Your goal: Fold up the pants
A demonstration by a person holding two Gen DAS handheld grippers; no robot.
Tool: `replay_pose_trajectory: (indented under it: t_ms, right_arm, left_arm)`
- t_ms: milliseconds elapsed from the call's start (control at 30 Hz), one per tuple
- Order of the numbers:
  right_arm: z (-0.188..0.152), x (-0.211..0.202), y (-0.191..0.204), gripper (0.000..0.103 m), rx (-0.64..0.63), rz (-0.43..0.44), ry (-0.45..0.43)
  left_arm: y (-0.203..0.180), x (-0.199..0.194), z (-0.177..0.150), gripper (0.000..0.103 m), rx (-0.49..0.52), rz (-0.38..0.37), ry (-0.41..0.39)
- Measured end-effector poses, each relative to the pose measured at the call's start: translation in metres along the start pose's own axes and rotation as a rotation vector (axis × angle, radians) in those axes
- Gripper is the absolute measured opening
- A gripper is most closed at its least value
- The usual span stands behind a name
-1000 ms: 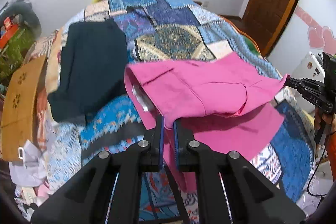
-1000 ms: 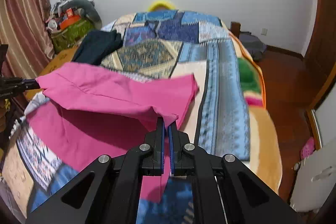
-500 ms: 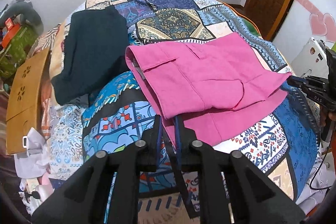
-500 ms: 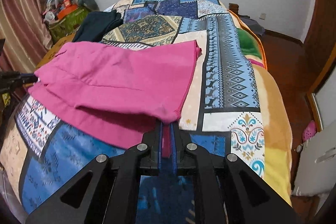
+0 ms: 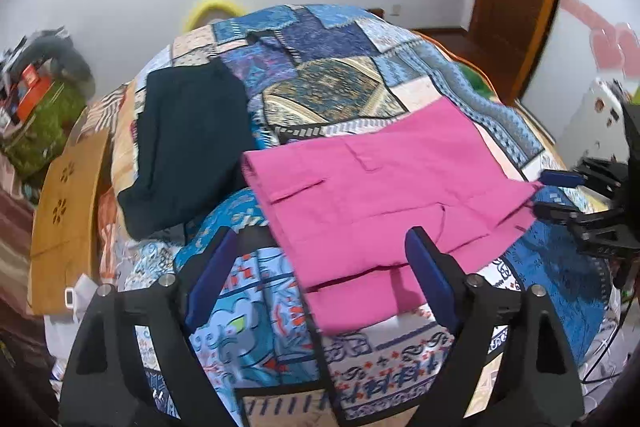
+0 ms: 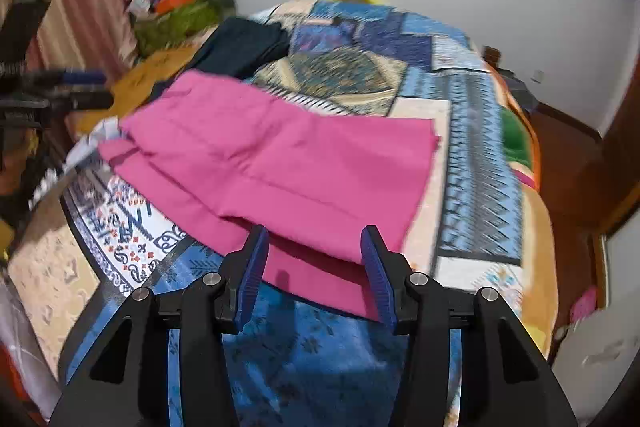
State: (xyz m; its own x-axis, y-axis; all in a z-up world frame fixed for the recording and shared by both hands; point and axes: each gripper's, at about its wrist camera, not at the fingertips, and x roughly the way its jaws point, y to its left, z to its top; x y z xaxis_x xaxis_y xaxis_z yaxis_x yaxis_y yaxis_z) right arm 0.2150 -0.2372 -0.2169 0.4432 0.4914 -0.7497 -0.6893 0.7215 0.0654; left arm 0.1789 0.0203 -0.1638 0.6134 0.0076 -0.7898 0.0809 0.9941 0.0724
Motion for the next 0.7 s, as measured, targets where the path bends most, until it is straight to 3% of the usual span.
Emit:
replay_pose_trajectory:
  t_ms: [167, 367, 467, 533, 700]
  right_arm:
    - [0.004, 0.028, 0.012, 0.044, -0.057, 0.013, 0.052]
    - [0.01, 0.044, 0.022, 0.044, -0.112, 0.01, 0.049]
    - [0.015, 0.046, 0.027, 0.028, -0.123, 0.018, 0.018]
    - [0.017, 0.046, 0.029, 0.01, -0.117, 0.04, 0.004]
    - [0.021, 0.038, 0.029, 0.005, -0.095, 0.069, -0.052]
  left_arm:
    - [-0.027, 0.017, 0.0, 0.088, 0.088, -0.008, 0.039]
    - [-0.056, 0.039, 0.0, 0.088, 0.172, -0.028, 0.085]
    - [-0.064, 0.045, -0.001, 0.088, 0.196, -0.04, 0.098]
    - [-0.069, 0.05, -0.001, 0.088, 0.205, -0.051, 0.112]
    - [-0.079, 0.056, -0.001, 0.085, 0.233, -0.05, 0.104]
